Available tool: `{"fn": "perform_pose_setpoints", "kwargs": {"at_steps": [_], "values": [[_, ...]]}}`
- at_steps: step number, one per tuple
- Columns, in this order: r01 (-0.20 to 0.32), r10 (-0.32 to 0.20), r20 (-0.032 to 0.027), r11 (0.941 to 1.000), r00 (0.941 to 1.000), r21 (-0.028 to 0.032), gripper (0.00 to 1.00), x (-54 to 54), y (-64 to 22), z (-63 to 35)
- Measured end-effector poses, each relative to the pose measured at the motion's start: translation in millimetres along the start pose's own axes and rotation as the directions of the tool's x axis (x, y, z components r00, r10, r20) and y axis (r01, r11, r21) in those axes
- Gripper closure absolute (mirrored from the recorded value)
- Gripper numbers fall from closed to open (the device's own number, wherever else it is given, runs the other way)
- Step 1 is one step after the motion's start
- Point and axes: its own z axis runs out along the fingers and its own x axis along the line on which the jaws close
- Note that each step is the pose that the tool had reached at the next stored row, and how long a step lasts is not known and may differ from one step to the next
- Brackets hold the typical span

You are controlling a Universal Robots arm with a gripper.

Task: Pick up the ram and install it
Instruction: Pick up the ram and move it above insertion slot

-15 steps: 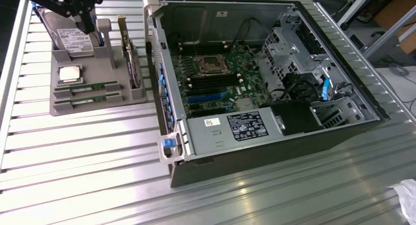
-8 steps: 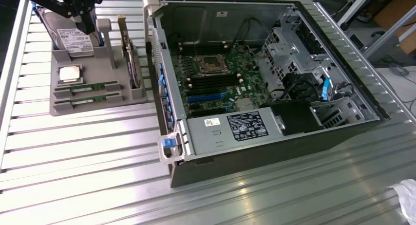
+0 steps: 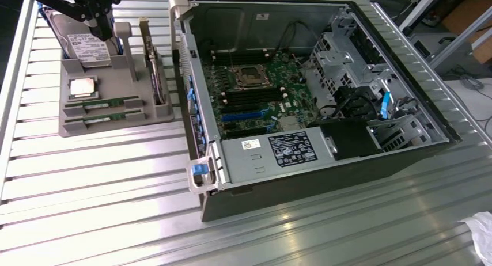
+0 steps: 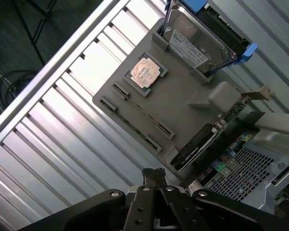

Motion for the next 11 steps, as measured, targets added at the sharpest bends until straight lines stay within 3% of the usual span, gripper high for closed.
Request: {"fn": "perform_pose_setpoints", "kwargs": {"at_steps": [11], "values": [[0.065, -0.065, -0.0024, 0.9979, 0.9979, 0.0037, 0.89, 0.0, 0.0, 0.0]]}}
